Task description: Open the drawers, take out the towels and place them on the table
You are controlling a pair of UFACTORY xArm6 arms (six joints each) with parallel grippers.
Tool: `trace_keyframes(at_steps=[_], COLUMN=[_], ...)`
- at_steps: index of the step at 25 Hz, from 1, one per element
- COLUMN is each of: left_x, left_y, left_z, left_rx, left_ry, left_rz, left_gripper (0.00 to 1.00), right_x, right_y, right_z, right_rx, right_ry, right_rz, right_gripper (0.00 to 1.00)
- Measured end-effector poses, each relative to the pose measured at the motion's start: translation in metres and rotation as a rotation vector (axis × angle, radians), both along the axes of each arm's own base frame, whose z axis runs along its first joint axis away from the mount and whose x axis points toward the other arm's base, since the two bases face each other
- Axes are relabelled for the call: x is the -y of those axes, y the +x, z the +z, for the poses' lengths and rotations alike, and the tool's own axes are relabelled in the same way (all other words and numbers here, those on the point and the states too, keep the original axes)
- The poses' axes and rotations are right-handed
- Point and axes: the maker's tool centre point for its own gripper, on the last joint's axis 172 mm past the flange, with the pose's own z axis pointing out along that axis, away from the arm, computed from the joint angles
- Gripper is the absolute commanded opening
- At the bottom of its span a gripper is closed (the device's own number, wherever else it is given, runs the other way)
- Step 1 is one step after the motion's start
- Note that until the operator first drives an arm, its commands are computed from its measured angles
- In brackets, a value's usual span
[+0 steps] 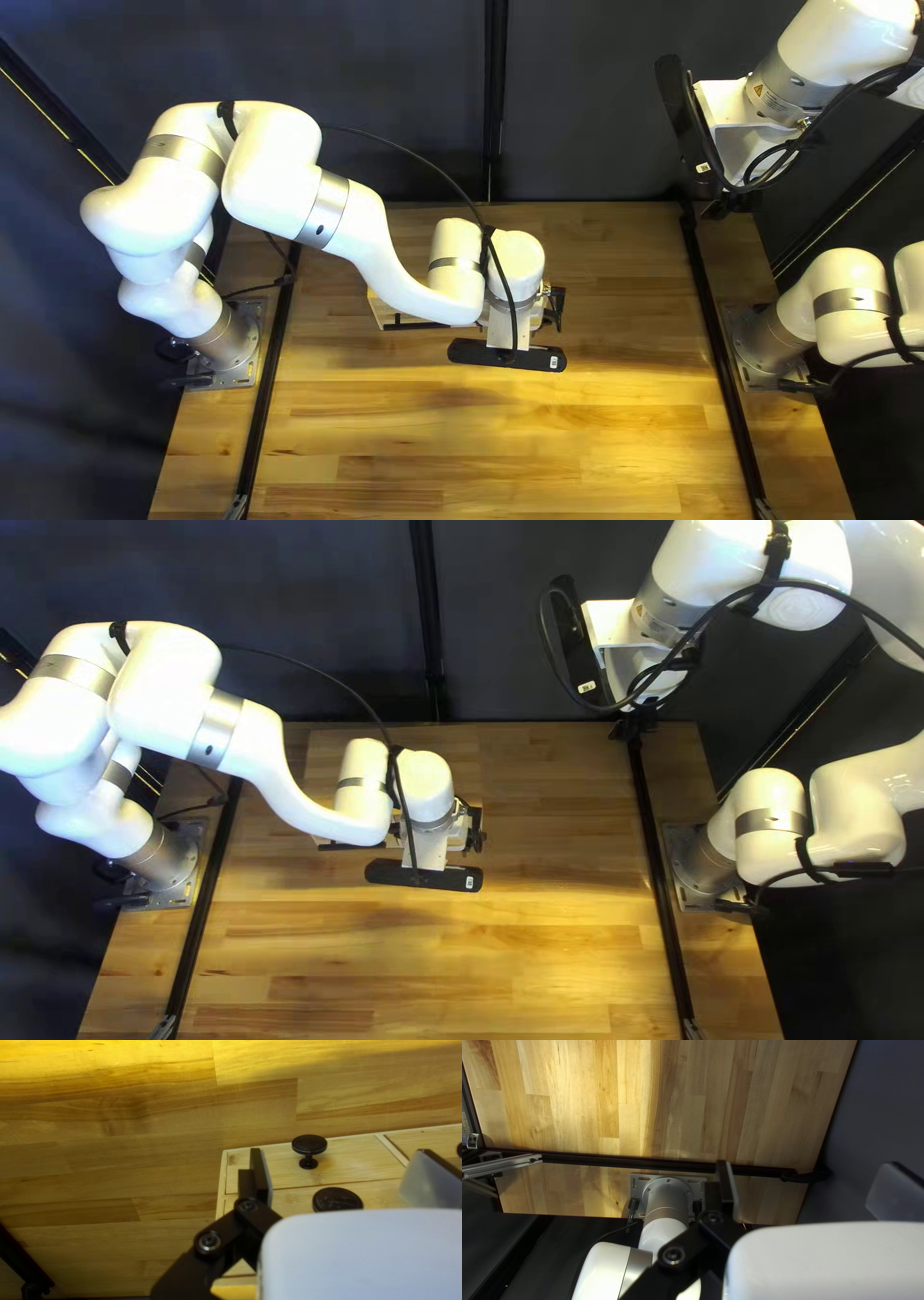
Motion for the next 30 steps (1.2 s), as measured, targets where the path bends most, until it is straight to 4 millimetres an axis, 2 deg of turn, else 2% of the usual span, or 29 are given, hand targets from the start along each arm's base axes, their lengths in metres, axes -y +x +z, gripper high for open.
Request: trace_keyframes(at_steps=[2, 3, 4, 5, 6, 20, 21, 22, 27, 30], left_x=[-0.001, -0.002, -0.003, -0.003, -0.004, 0.006, 0.007, 0.009, 0.027, 0.028], left_y=[-0.001, -0.001, -0.002, -0.002, -0.002, -0.01, -0.011, -0.012, -0.018, -0.017], left_z=[-0.001, -0.001, -0.002, -0.003, -0.003, -0.004, -0.003, -0.003, 0.003, 0.004], left_rx=[-0.002, -0.002, -0.003, -0.004, -0.005, 0.008, 0.008, 0.008, 0.003, 0.001], left_ry=[0.0, 0.0, 0.0, 0.001, 0.001, 0.026, 0.026, 0.026, 0.027, 0.029], left_rz=[0.005, 0.008, 0.01, 0.013, 0.015, 0.035, 0.035, 0.034, 0.025, 0.023], left_gripper=[0.96, 0.88, 0.53, 0.07, 0.0, 0.0, 0.65, 1.0, 1.0, 1.0], right_x=[0.0, 0.0, 0.0, 0.0, 0.0, 0.0, 0.0, 0.0, 0.0, 0.0], right_y=[0.0, 0.0, 0.0, 0.0, 0.0, 0.0, 0.0, 0.0, 0.0, 0.0], right_z=[0.0, 0.0, 0.0, 0.0, 0.0, 0.0, 0.0, 0.0, 0.0, 0.0], right_rx=[0.0, 0.0, 0.0, 0.0, 0.0, 0.0, 0.0, 0.0, 0.0, 0.0], right_ry=[0.0, 0.0, 0.0, 0.0, 0.0, 0.0, 0.0, 0.0, 0.0, 0.0], right_rz=[0.0, 0.0, 0.0, 0.0, 0.0, 0.0, 0.0, 0.0, 0.0, 0.0], right_gripper=[1.0, 1.0, 1.0, 1.0, 1.0, 1.0, 1.0, 1.0, 1.0, 1.0])
